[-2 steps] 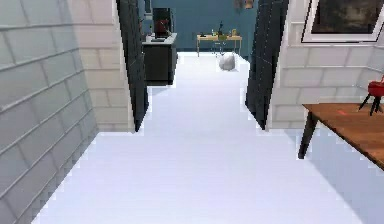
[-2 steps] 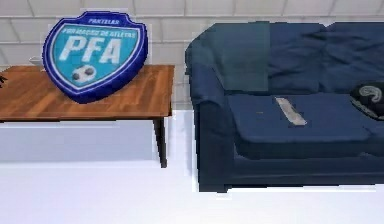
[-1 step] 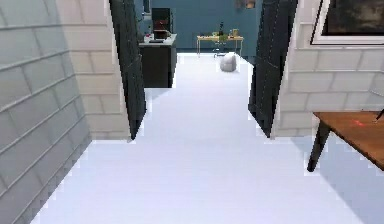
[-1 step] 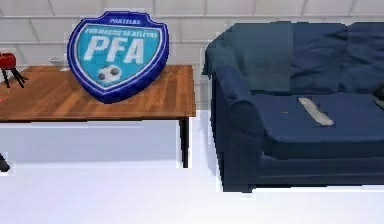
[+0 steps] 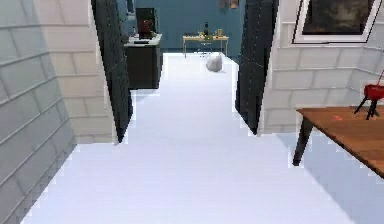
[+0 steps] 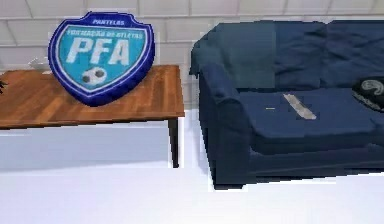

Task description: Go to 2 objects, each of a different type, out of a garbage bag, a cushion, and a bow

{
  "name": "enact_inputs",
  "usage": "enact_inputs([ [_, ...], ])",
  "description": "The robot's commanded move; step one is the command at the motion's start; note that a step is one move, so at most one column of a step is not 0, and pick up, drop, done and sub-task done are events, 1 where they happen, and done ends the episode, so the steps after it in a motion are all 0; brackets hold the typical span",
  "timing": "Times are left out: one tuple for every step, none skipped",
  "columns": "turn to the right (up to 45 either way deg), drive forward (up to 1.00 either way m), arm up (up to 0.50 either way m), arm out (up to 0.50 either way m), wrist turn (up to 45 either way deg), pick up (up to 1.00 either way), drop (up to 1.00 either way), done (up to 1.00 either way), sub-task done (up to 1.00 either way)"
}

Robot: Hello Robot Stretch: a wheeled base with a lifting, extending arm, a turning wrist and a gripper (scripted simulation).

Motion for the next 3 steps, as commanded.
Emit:
enact_inputs([
  [0.0, 1.00, 0.00, 0.00, 0.0, 0.00, 0.00, 0.00, 0.00],
  [0.0, 1.00, 0.00, 0.00, 0.0, 0.00, 0.00, 0.00, 0.00],
  [0.0, 1.00, 0.00, 0.00, 0.0, 0.00, 0.00, 0.00, 0.00],
])
